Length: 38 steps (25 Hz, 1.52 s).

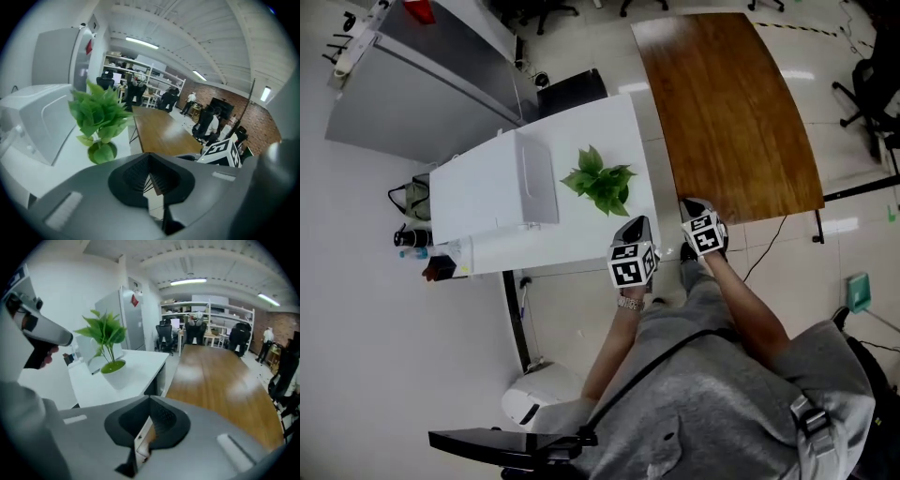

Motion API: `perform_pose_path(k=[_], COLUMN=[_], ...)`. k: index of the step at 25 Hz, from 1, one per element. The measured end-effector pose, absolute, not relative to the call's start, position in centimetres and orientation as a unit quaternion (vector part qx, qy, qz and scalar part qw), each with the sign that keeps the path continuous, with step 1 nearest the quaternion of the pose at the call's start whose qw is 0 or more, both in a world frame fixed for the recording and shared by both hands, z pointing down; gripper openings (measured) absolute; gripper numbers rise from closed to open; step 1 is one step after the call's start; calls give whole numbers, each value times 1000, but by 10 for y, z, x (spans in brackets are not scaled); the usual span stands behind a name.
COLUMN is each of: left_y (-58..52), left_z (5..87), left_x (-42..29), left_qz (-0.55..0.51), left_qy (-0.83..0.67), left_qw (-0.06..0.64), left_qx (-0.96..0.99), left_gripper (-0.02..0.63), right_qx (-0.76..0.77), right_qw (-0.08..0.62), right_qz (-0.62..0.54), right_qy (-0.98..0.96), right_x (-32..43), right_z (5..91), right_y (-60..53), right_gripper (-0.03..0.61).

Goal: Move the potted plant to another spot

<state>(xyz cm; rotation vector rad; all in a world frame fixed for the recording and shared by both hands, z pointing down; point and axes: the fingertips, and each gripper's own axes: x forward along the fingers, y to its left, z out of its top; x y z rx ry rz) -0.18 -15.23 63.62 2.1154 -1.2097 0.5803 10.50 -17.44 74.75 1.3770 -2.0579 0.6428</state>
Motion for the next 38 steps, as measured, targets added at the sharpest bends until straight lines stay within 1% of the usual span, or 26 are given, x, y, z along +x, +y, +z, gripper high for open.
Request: perform_pose_path(k=[2, 5, 9, 13, 17, 20, 23, 28, 38], left_y=[-149, -118, -54, -4, 21, 30, 38, 44, 51], left_z=[620, 603, 604, 605, 591, 582, 575, 578, 557], left_x=[11, -3, -27, -51, -63, -59, -51, -30, -6], left_qz=[209, 205, 207, 216, 210, 200, 191, 188, 186], left_qy=[-434, -424, -419, -411, -417, -417, -413, -404, -403], left_qw=[292, 277, 291, 292, 281, 278, 279, 284, 253], left_qx=[826, 838, 835, 836, 838, 842, 845, 849, 860], left_gripper=[14, 13, 14, 14, 14, 14, 14, 14, 14], right_qx=[539, 561, 576, 564, 547, 540, 536, 535, 522], right_qw=[267, 238, 240, 220, 218, 200, 185, 181, 154], right_qz=[241, 251, 261, 312, 308, 304, 305, 295, 287], right_qy=[-762, -752, -737, -732, -747, -759, -765, -770, -789], right_x=[103, 74, 40, 2, -21, -28, -28, -10, 9], right_z=[722, 683, 658, 649, 625, 606, 597, 587, 568], right_y=[-162, -129, -66, -10, 17, 26, 36, 41, 36], right_gripper=[2, 2, 2, 3, 2, 0, 0, 0, 0])
